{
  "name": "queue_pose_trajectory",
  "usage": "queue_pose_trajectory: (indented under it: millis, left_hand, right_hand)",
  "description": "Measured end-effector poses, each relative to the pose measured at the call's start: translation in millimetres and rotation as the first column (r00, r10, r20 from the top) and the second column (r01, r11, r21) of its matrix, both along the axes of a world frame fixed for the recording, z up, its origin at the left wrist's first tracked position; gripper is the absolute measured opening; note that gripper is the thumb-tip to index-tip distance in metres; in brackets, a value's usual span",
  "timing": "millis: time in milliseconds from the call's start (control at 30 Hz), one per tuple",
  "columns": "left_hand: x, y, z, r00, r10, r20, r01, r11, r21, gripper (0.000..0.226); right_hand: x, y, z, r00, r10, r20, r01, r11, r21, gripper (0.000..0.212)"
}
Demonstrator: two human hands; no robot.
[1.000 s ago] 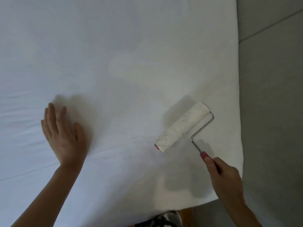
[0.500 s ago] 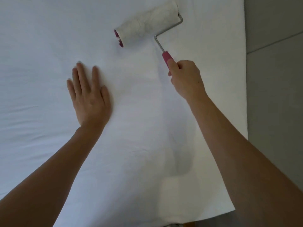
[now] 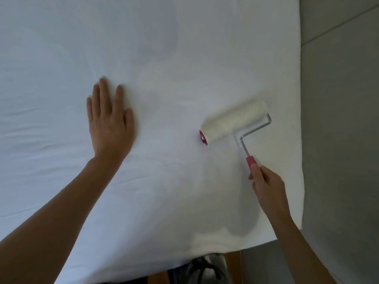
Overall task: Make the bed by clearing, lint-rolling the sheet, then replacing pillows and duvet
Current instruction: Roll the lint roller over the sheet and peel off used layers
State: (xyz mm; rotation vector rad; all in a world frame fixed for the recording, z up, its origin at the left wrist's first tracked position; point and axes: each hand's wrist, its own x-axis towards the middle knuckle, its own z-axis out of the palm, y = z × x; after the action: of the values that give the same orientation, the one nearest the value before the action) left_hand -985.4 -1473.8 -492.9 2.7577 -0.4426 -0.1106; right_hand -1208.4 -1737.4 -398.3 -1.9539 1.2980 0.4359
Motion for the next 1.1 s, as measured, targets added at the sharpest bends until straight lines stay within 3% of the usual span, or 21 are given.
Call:
queue_pose_trajectory:
  millis: [300, 567, 833, 1100]
  left_hand:
    - [-98.6, 27.1, 33.6, 0.981, -0.09, -0.173, 0.082, 0.995, -0.055, 0.05]
    - [-148.8, 33.9, 125.7, 0.966, -0.061, -0.252, 0.051, 0.998, -0.045, 0.049]
    - [-195.3, 68.8, 269.7, 0.969, -0.003, -0.248, -0.011, 0.998, -0.055, 0.047]
    - [-289.2, 143.8, 364.6, 0.865, 0.322, -0.385, -0.372, 0.927, -0.059, 0.045]
  right_hand:
    - [-66.3, 23.7, 29.8, 0.983, -0.173, 0.061, 0.175, 0.984, -0.025, 0.039]
    - [-67.9, 39.8, 94.6, 0.979, -0.135, 0.15, 0.135, 0.991, 0.014, 0.042]
    - [-73.8, 65.9, 204.3, 0.989, 0.051, 0.139, -0.057, 0.997, 0.046, 0.055]
    - [-119.9, 111.8, 280.3, 0.924, 0.374, 0.077, -0.377, 0.925, 0.043, 0.045]
